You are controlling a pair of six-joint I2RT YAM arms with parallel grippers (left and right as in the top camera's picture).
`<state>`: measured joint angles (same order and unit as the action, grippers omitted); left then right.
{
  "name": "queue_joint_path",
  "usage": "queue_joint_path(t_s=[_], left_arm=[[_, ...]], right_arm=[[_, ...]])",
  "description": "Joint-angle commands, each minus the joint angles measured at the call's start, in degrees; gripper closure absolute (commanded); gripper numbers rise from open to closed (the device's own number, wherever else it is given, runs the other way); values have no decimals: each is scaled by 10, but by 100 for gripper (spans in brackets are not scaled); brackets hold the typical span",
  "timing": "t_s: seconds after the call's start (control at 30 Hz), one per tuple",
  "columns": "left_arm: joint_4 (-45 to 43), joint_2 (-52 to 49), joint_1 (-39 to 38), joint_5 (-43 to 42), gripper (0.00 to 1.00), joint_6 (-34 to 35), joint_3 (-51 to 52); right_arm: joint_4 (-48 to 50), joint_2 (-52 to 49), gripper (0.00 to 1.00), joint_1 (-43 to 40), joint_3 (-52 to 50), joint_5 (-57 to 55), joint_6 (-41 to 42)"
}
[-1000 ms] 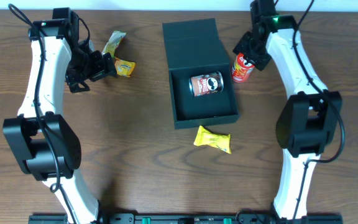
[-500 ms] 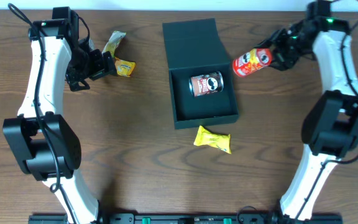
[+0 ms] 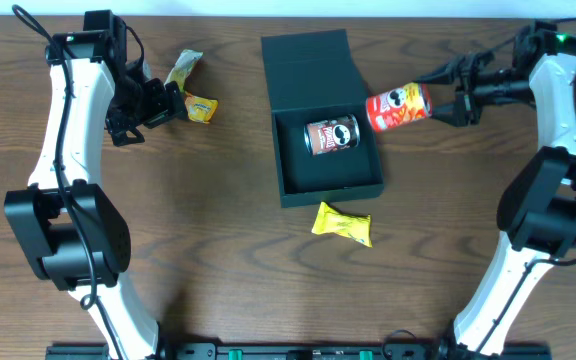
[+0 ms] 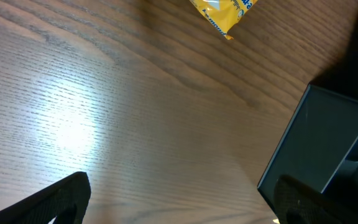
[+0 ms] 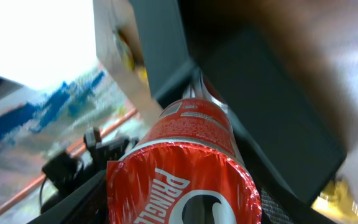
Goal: Pack container
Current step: 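Lift the red can, tilt it sideways, lower it into the box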
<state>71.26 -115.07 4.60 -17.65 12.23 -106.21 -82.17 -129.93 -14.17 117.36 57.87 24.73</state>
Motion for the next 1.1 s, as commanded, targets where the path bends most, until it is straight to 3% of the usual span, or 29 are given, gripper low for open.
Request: queue_joint_path(t_s=[0.0,0.23,0.6,0.77,1.07], left_arm=[[-2,4,-1,2,5,7,-9],[-8,4,-1,2,5,7,-9],[6,4,-1,2,5,7,-9],[5,4,-1,2,5,7,-9],[5,4,-1,2,5,7,-9]], right_arm=[[-45,0,50,17,2,46,-81],[-153,0,51,74,1,46,-150],[-146,-1,50,150,-13,9,-128],[-113,-1,50,155,-53,-31,-110],[23,-1,54,158,-176,7,-37]])
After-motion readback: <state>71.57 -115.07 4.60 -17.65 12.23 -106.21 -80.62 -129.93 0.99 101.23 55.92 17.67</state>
